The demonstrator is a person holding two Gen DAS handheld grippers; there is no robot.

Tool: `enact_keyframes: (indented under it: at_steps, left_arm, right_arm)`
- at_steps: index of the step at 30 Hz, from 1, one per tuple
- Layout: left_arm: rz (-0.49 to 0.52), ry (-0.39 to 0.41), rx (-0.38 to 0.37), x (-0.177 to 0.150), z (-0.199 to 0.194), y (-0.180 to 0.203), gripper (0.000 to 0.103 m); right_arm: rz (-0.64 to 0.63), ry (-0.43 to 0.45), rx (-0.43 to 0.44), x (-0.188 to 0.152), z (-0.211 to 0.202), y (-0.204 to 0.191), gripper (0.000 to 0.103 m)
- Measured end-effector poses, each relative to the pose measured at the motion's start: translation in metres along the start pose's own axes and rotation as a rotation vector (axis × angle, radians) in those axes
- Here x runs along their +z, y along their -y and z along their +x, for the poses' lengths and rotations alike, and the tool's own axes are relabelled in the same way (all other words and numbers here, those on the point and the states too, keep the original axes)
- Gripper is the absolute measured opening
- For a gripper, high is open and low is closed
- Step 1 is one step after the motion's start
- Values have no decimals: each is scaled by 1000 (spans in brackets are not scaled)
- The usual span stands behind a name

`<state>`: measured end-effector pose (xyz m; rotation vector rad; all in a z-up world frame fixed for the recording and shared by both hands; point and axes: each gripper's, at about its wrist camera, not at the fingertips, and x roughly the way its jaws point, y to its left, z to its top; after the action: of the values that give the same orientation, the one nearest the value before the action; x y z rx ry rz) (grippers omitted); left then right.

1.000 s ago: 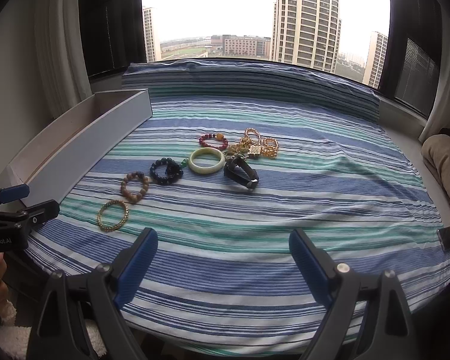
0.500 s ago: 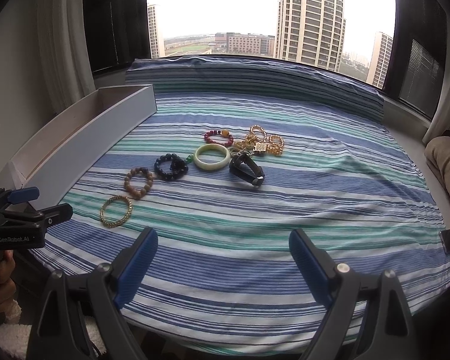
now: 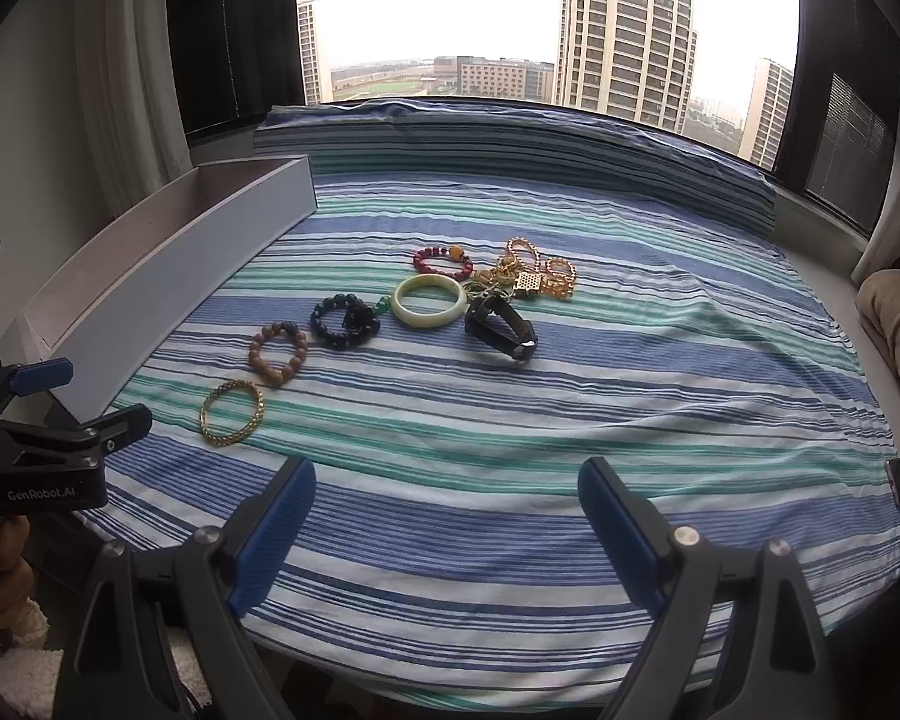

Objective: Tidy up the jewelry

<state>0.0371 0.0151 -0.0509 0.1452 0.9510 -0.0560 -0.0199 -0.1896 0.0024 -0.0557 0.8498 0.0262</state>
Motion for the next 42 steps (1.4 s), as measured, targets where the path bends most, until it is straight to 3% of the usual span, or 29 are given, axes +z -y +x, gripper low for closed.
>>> enact_keyframes:
  at_steps: [8, 12, 15, 22, 28, 34, 38, 42]
  left_arm:
    - [12, -13, -6, 3, 13, -1, 103]
    - [-25, -85, -181, 5, 43, -27, 103]
    - [-57, -132, -227, 1, 68, -34, 103]
    - [67, -184, -183, 4, 123, 11, 99]
    - [66, -167, -165, 5, 133, 16, 69]
    - [22, -150, -188, 7, 123, 3, 68]
    - [-30, -120, -188, 3, 105, -17, 68]
    - [-50, -95, -159, -4, 87, -35, 68]
  right_arm:
    - [2, -21, 2, -2, 7, 0, 91]
    - [2, -24, -1, -2, 8, 1, 91]
    - [8, -34, 0, -4, 10, 3, 91]
    - [18, -42, 11, -3, 14, 6, 91]
    - [35, -41, -12, -3, 14, 16, 91]
    - [51, -80, 23, -1, 29, 18, 91]
    - [50, -118, 121, 8, 48, 12, 91]
    - [-32, -123, 219, 24, 81, -13, 91]
